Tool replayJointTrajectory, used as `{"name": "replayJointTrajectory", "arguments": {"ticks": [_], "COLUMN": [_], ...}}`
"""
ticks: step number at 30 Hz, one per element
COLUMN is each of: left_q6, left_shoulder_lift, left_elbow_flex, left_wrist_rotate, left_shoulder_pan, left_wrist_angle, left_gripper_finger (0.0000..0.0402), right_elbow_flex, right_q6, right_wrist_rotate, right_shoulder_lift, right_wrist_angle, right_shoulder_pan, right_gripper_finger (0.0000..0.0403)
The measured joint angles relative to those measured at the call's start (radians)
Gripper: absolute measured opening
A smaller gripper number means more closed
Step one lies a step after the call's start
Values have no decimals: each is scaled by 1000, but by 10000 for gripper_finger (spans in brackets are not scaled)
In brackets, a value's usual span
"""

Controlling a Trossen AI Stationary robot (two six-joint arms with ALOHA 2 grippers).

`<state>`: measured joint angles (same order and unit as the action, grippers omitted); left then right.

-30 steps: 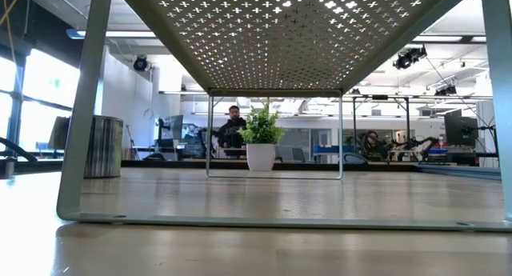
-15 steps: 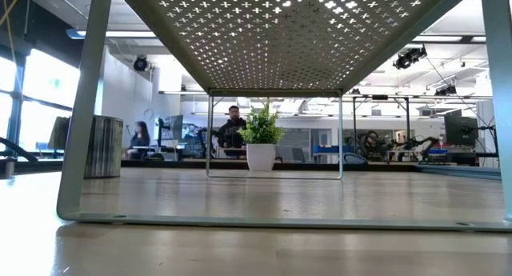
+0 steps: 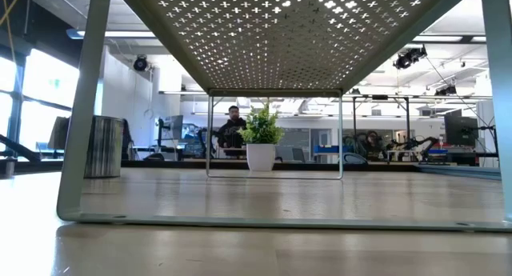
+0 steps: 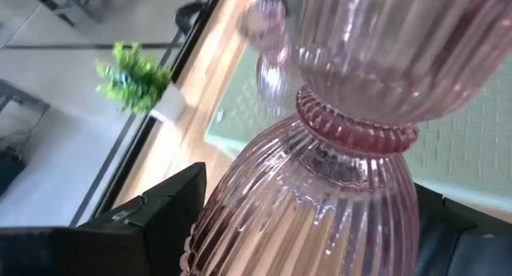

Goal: Pick & Place candle stick holders
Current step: Put the pink transparent candle holder on the shelf

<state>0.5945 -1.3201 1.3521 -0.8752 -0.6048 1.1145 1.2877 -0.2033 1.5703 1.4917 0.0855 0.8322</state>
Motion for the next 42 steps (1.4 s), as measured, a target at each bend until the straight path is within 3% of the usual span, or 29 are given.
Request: {"name": "replayJointTrajectory", "arguments": {"ticks": [4,9,13,16,21,30,33,42], "left_q6": [95,122,120,40,-223,-519,-554,-527], "left_shoulder_lift": [4,42,94,146,233,335,334,300], "left_elbow_flex": [-3,-96,-235,-335,-473,-639,-695,-776], "left_wrist_rotate": [-24,-35,18,54,206,579,714,943], "left_shoulder_pan": [-75,-132,-128,-115,-74,63,134,359], "left_wrist_angle": [71,29,-82,-257,-608,-1079,-1181,-1460], "left_gripper_finger": [299,299,299,299,299,299,299,299], "right_elbow_flex": [0,0,0,0,0,0,0,0], "right_q6": [48,71,73,73,75,129,184,229], "right_wrist_rotate": [1,1,0,-2,-3,-9,-27,-89], "right_shoulder_lift": [-2,-2,-2,-2,-2,-2,-2,-2], "right_wrist_angle": [41,55,59,60,60,127,186,232], "right_shoulder_pan": [0,-1,-1,-1,-1,-7,-19,-57], "right_gripper_finger": [277,277,277,277,277,277,277,277]}}
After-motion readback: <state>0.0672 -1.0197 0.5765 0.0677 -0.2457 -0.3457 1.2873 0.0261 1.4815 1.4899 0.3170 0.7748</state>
